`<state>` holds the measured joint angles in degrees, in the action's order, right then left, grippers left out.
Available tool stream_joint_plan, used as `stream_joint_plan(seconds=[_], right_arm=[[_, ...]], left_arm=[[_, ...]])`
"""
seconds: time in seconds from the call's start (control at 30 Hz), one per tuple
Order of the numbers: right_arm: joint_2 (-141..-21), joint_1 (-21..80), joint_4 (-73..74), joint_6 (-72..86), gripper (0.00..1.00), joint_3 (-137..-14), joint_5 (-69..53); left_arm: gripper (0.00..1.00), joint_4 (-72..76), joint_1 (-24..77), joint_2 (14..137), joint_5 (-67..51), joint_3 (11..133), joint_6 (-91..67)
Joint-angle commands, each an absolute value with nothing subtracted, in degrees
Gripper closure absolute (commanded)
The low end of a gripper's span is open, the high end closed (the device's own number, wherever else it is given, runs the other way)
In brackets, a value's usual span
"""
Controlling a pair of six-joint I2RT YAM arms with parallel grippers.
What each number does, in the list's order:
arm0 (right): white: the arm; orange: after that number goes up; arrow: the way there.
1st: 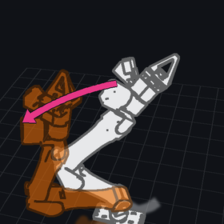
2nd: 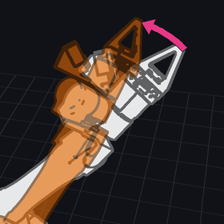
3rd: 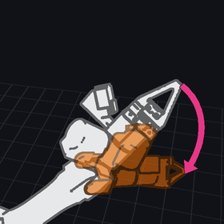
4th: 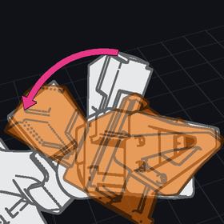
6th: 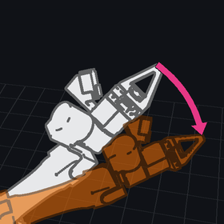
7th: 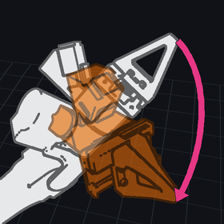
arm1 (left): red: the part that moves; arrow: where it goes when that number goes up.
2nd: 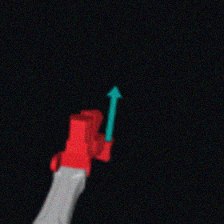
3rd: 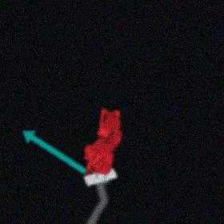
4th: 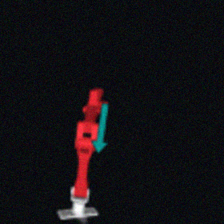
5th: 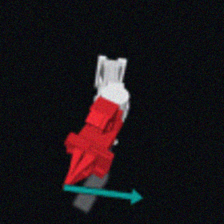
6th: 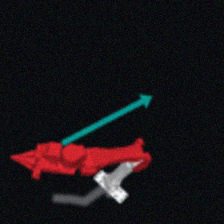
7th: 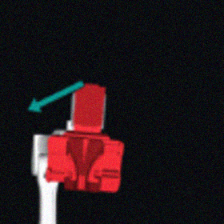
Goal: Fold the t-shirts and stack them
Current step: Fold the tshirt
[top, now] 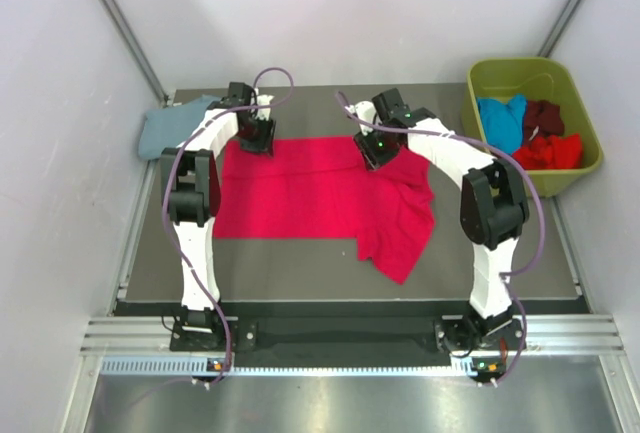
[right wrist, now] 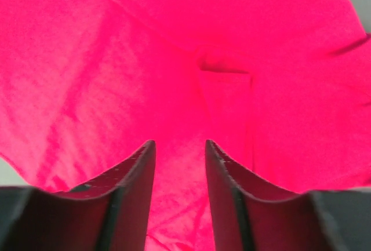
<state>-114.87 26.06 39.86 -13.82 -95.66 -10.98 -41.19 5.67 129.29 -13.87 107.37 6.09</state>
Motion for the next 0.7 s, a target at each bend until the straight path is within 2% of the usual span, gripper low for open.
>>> stream_joint_plan(seconds=[0.0,0.07,0.17,0.67], right_arm=[[-115.92,25.4,38.58,-14.32,0.58,-98.78,-8.97],[-118.2,25.4,38.41,-15.12,0.53,-100.54,-8.79],[-121.27,25.23,37.97,-15.56,0.51,-102.65,-8.35],[-127.35,21.89,35.95,-16.7,0.5,-107.49,-6.85]], left_arm=[[0.51,-40.86,5.36,129.64,-14.59,110.83,5.8],[0.51,-41.13,5.36,129.64,-14.68,111.09,5.63],[0.51,-41.13,5.36,129.11,-14.5,110.66,5.54],[0.51,-40.96,5.36,128.06,-13.62,107.93,5.72]])
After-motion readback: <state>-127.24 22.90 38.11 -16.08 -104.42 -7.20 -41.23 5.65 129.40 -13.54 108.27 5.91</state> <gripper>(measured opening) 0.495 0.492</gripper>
